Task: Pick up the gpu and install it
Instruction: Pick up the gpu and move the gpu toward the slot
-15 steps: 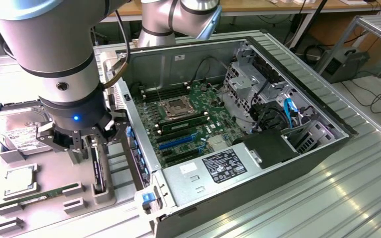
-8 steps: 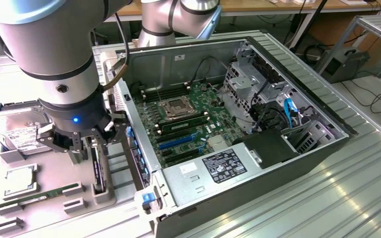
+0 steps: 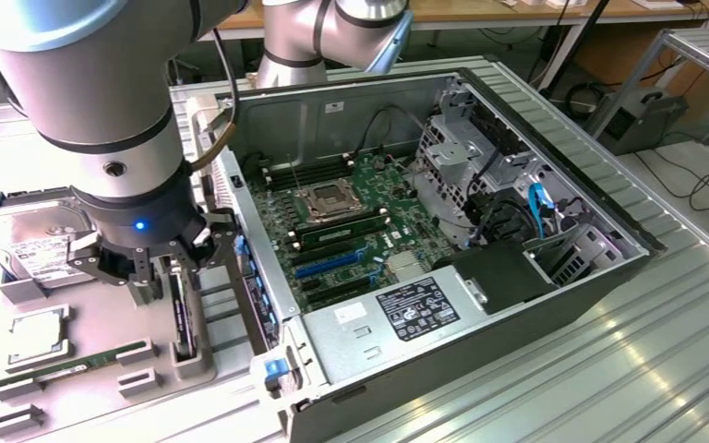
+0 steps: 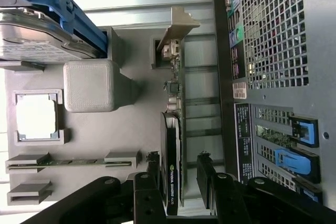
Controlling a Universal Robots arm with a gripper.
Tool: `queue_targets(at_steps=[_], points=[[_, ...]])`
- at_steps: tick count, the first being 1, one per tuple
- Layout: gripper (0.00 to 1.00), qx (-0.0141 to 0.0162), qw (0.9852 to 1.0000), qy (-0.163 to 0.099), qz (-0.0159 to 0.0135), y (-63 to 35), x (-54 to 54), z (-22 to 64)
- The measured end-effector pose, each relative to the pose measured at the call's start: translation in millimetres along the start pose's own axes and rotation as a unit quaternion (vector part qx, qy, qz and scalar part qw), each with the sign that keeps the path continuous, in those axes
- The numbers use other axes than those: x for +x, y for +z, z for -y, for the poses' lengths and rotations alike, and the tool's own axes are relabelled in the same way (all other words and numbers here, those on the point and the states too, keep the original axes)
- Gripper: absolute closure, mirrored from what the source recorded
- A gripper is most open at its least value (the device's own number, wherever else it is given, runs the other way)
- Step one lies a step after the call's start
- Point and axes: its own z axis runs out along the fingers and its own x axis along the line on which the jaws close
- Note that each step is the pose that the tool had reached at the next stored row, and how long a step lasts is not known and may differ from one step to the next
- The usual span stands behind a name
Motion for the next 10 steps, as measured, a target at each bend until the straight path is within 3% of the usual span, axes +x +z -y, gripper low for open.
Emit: queue_targets(at_steps=[10], points=[[0.58,0.0000,1.0000,0.000,0.0000,8.3,0.7,-4.6]])
